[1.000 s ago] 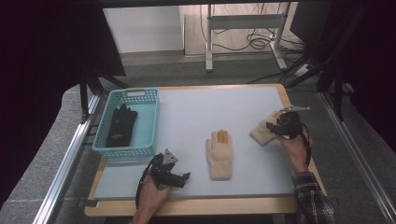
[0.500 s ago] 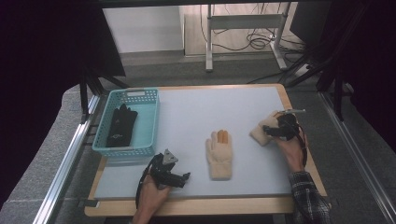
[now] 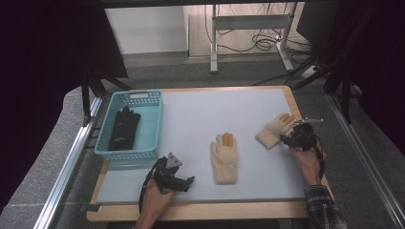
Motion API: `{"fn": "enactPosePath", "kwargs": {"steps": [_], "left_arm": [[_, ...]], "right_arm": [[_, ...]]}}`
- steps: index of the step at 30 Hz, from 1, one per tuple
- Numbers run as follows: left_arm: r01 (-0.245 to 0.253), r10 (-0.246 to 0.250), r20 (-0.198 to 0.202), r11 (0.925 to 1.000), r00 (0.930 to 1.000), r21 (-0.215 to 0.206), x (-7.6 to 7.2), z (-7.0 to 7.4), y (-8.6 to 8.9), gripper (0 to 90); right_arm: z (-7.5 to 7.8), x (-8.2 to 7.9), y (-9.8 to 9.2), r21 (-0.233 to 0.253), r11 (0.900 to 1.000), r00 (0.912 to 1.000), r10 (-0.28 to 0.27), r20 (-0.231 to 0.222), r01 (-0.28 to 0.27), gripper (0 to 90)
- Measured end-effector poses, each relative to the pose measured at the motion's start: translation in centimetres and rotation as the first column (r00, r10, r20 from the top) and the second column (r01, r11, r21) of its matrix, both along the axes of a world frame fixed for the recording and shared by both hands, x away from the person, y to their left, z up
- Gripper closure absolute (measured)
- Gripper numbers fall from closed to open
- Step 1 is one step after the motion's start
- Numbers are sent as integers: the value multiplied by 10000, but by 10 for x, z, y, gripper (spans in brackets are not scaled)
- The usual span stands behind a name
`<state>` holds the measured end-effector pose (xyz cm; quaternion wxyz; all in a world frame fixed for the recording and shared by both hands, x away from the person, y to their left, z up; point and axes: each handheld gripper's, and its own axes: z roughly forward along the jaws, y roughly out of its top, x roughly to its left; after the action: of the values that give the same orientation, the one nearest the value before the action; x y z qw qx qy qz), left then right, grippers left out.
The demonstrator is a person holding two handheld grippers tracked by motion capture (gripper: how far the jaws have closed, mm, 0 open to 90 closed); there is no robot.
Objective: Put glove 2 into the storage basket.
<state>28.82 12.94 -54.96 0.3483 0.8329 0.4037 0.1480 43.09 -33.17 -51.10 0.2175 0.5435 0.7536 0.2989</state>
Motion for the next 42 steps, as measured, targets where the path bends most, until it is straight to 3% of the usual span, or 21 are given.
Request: {"fn": "enactPosePath", "kwargs": {"steps": [3, 6, 8, 12, 25, 34, 38, 42], "left_arm": [[4, -4, 1, 10000, 10000, -2, 0, 0, 0, 27], [3, -3, 3, 10000, 10000, 0, 0, 0, 0, 27], [5, -5, 1, 10000, 10000, 1, 0, 0, 0, 27], [4, -4, 1, 10000, 10000, -1, 0, 0, 0, 27], [-4, 4, -3, 10000, 10000, -1, 0, 0, 0, 27], [-5, 5, -4, 10000, 10000, -4, 0, 0, 0, 27], [-2, 2, -4, 10000, 10000, -5, 0, 0, 0, 27], [-1, 1, -2, 10000, 10000, -4, 0, 0, 0, 27]], "right_arm": [[-5, -2, 2, 374, 9993, 9996, -2, 268, -8, 653], [-6, -1, 3, 750, 9966, 9993, 333, 170, -345, 829], [-6, 0, 3, 946, 9949, 9993, 341, 144, -353, 860], [-2, -1, 5, 664, 9967, 9987, 465, 187, -476, 872], [36, -22, 17, 751, 9891, 9892, 1199, 847, -1263, 876], [70, -32, 33, -67, 9846, 9770, 1744, 1226, -1749, 874], [66, -22, 54, -159, 9765, 9715, 2153, 990, -2148, 872], [57, -13, 81, -104, 9633, 9598, 2681, 828, -2681, 863]]}}
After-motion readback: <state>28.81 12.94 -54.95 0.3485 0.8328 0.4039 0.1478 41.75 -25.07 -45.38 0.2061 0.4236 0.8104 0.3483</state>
